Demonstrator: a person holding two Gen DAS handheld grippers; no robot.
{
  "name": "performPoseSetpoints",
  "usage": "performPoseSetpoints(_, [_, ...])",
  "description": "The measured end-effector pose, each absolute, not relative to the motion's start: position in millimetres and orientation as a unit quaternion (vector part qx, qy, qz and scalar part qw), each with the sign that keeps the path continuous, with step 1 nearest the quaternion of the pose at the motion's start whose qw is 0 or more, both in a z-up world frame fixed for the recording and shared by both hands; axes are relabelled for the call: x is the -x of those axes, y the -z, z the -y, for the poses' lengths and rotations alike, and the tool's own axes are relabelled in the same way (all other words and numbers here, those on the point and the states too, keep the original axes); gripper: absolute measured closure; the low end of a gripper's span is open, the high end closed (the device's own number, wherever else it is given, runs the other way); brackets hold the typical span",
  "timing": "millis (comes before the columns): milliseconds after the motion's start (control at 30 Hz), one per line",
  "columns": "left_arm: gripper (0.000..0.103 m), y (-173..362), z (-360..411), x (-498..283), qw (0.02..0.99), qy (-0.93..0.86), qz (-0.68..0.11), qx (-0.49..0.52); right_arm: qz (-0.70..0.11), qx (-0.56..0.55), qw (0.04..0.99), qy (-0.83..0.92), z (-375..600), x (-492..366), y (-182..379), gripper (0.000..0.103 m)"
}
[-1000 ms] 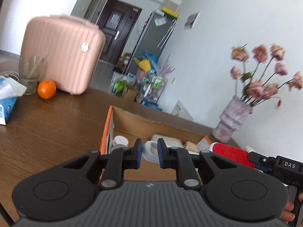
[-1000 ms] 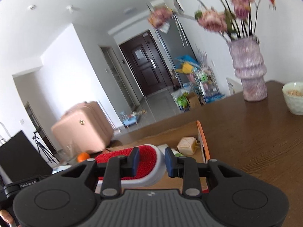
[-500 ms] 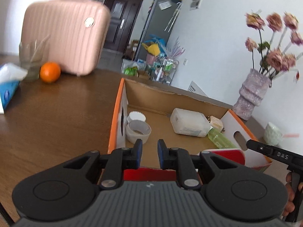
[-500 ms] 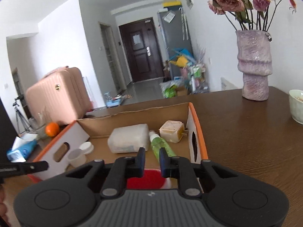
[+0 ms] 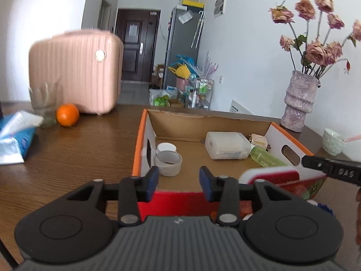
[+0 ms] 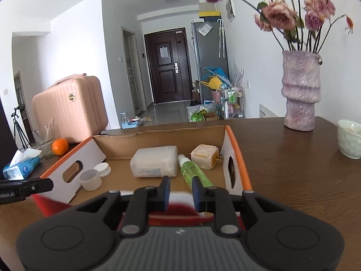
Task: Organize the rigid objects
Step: 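Open the right gripper and withdraw both grippers from the box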
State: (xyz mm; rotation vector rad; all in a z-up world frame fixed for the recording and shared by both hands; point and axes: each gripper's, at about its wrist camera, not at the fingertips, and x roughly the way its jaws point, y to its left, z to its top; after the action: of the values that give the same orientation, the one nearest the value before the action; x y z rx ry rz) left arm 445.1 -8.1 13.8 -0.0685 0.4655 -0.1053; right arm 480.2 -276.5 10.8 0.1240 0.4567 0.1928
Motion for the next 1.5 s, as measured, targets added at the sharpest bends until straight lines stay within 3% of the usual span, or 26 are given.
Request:
performPoseSetpoints(133, [0.044, -22, 11, -408, 0.975, 0.049, -0.215, 0.01, -0.23, -0.056, 0.967, -0.097, 280, -447, -20, 0.075])
performPoseSetpoints(300, [0.026, -32, 10, -356, 0.98, 0.036, -0.196, 0.004, -0.224, -0.025, 0.969, -0.102, 275, -389, -30, 0.055])
performPoseSetpoints(400, [0.012, -36, 10, -319, 0.984, 0.031, -0.173, 0.002, -0.189, -0.004, 0.976, -0.109, 271, -346, -36, 0.03])
performPoseSetpoints(433, [0.004, -37, 10, -307, 0.985, 0.029, -0.169, 0.001, -0.17, 0.006, 0.979, -0.11, 269, -332, -38, 0.016])
performPoseSetpoints(500, [0.002, -37, 11, -282, 0.986, 0.028, -0.165, 0.0, -0.13, 0.03, 0.985, -0.105, 265, -301, -40, 0.006])
performPoseSetpoints(1033, [0.0, -16, 19, -143, 0.985, 0.037, -0.166, 0.0, -0.139, 0.041, 0.982, -0.124, 271, -162, -14, 0.004])
performPoseSetpoints(1500, [0.0, -14, 35, -129, 0.984, 0.055, -0.166, -0.02, -0.132, 0.019, 0.985, -0.105, 282, -139, -14, 0.004])
